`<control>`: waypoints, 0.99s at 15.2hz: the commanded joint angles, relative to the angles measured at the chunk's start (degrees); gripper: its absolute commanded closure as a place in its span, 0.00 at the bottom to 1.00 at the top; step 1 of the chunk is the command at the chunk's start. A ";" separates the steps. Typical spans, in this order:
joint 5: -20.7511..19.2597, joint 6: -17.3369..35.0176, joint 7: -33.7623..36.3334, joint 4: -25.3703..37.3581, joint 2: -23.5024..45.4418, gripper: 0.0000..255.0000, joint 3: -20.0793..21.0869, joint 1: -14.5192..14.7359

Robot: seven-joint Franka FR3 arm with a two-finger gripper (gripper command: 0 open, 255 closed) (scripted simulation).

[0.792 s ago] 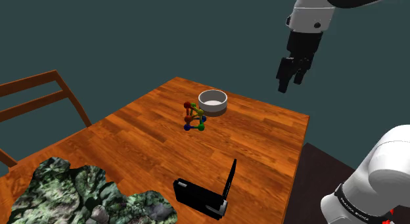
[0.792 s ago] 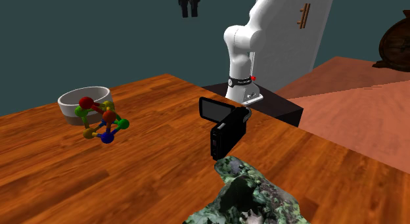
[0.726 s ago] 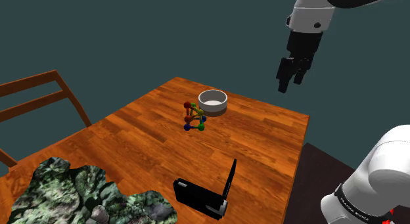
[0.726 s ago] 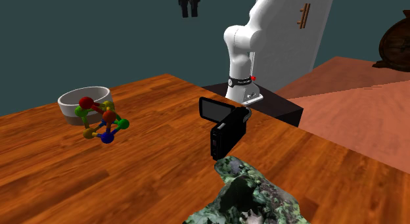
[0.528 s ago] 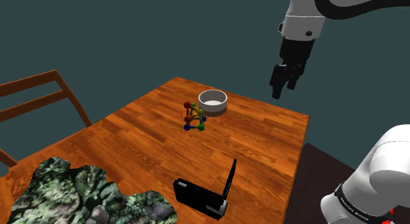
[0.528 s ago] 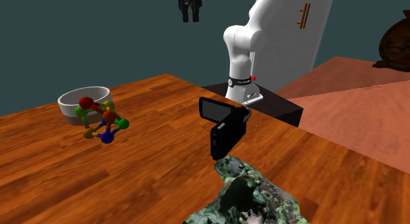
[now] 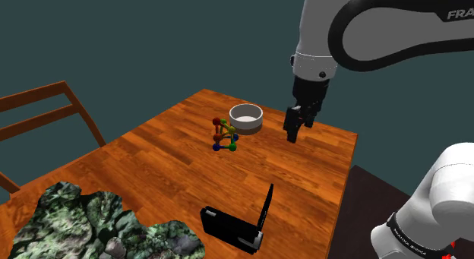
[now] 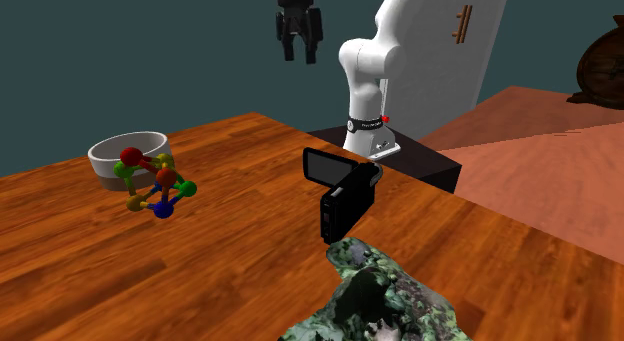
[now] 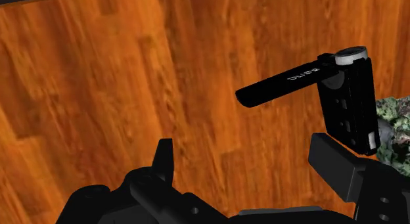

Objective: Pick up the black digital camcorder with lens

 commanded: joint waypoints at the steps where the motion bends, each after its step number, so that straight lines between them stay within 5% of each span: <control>1: 0.95 3.29 0.82 -0.74 2.06 0.00 2.26 1.09; 9: 2.28 14.83 4.65 -0.18 12.52 0.00 11.19 4.27; 15: -0.46 23.04 9.15 2.56 22.73 0.00 18.08 5.47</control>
